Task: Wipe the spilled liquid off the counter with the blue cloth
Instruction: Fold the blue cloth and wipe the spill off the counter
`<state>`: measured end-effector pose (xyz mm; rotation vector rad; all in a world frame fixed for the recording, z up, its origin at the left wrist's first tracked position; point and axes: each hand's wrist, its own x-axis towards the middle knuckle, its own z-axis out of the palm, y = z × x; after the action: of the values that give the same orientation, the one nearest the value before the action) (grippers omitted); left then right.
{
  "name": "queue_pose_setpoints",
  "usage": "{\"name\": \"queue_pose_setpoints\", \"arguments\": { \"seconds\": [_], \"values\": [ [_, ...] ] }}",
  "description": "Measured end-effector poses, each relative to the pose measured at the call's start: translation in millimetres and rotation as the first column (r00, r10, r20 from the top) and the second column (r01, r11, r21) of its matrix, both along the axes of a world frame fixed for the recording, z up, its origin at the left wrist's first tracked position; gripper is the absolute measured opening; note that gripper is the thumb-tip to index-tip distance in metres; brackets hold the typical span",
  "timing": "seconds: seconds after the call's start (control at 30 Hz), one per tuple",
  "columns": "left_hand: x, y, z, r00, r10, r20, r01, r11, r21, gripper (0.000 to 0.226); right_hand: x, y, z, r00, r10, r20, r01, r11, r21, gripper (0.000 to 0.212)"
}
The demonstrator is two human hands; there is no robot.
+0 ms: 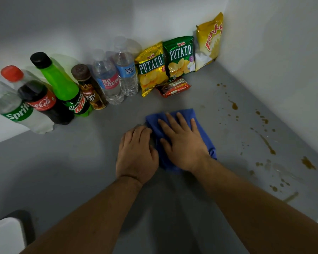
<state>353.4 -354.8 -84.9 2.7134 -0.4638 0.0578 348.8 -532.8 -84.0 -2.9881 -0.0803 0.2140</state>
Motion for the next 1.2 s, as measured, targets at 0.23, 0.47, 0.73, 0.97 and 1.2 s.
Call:
{"name": "queue_pose_setpoints", "arguments": {
  "seconds": [0.23,0.47,0.73,0.97,1.2],
  "values": [
    [-0.8,0.7,2.5,1.0,-0.004,0.0,0.004,1.0,-0.004,0.053,-23.3,-58.1,2.0,0.996,0.091,0.003,-0.091,0.995,0.03,0.06],
    [-0.7,-0.2,3.2,1.0,-0.013,-0.019,0.013,1.0,0.004,0.049,22.2,-24.4,-0.9,0.991,-0.134,0.013,0.134,0.991,-0.007,0.065],
    [-1.1,-0.3,3.0,1.0,-0.008,0.005,0.009,1.0,-0.024,0.043,-50.1,-56.9,3.0,0.993,0.115,-0.007,-0.115,0.992,0.049,0.061],
    [-1.9,-0.6,2.0,1.0,-0.003,0.022,0.004,0.999,-0.048,0.037,-54.4,-18.0,1.5,0.989,-0.142,0.039,0.14,0.989,0.053,0.063],
    [-6.2,1.1,-1.4,0.996,-0.013,0.085,0.02,0.996,-0.082,0.036,-164.5,-7.7,-0.2,0.999,0.047,-0.001,-0.046,0.994,0.103,0.062]
  ]
}}
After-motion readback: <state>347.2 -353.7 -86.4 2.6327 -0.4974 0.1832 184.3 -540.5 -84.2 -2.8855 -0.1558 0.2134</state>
